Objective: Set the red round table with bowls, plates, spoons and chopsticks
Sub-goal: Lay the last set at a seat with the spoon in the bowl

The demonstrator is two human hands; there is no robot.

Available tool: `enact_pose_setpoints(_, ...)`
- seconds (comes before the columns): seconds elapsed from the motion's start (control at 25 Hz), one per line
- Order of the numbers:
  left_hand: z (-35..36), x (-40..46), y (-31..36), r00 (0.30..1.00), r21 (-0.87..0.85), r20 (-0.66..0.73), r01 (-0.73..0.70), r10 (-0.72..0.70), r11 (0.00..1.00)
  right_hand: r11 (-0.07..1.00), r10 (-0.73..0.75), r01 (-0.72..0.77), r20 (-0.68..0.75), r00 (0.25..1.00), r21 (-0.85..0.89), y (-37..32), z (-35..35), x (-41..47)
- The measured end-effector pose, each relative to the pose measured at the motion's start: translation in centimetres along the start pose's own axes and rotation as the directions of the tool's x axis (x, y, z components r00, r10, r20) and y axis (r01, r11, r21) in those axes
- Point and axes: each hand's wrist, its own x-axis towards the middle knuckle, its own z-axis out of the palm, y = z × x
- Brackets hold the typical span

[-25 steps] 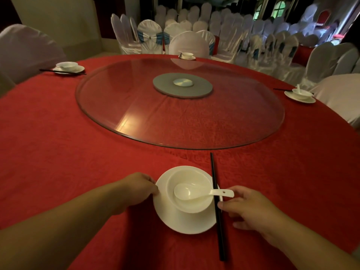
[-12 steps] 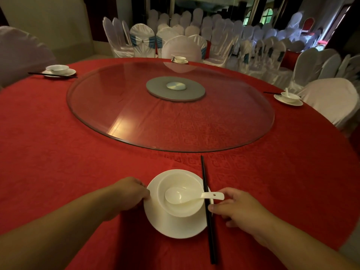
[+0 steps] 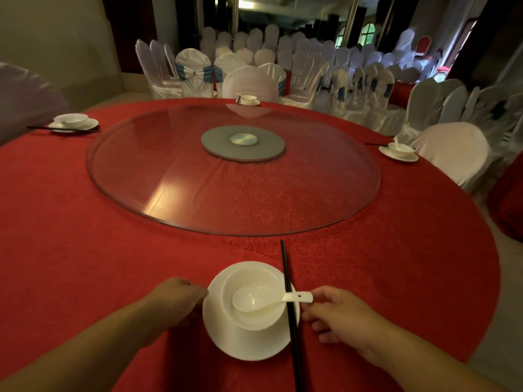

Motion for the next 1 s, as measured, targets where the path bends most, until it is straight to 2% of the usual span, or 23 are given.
enact_pose_setpoints(0.08, -0.8, -0.9, 0.2, 1.0, 0.047, -0.025, -0.018, 0.019, 0.999, 0.999, 0.034, -0.034, -0.019, 0.999, -0.014, -0.8, -0.7, -1.4)
enact_pose_setpoints(0.2, -2.4, -3.3, 1.3, 0.991, 0.331, 0.002, -0.13, 0.137, 0.935, 0.997, 0.041, -0.045, -0.061, 0.997, -0.059, -2.5, -1.9, -4.2)
enact_pose_setpoints(0.32, -3.8, -7.1, 4.0, 0.965, 0.392, 0.084, -0.26, 0.246, 0.883, 0.974, -0.067, 0.035, -0.14, 0.988, -0.222, -5.6, -3.8, -8.2)
enact_pose_setpoints(0.4, -4.4, -9.8, 6.5, 0.935, 0.434, 0.145, -0.354, 0.323, 0.828, 0.936, -0.148, 0.097, -0.126, 0.981, -0.339, -8.0, -5.5, -11.4)
enact_pose_setpoints(0.6, -3.6, -15.7, 15.3, 0.813, 0.518, 0.237, -0.569, 0.531, 0.639, 0.812, -0.365, 0.249, -0.126, 0.922, -0.528, -12.6, -10.8, -19.4)
enact_pose_setpoints(0.72, -0.8, -18.2, 21.3, 0.727, 0.581, 0.312, -0.655, 0.612, 0.483, 0.717, -0.456, 0.257, -0.158, 0.876, -0.649, -13.9, -15.3, -22.2)
enact_pose_setpoints(0.84, 4.6, -19.5, 27.1, 0.652, 0.6, 0.367, -0.711, 0.663, 0.367, 0.699, -0.49, 0.245, -0.2, 0.848, -0.672, -13.1, -21.1, -23.0)
enact_pose_setpoints(1.0, 15.4, -19.9, 34.2, 0.56, 0.593, 0.465, -0.772, 0.685, 0.229, 0.687, -0.491, 0.223, -0.216, 0.844, -0.691, -9.6, -31.2, -22.0)
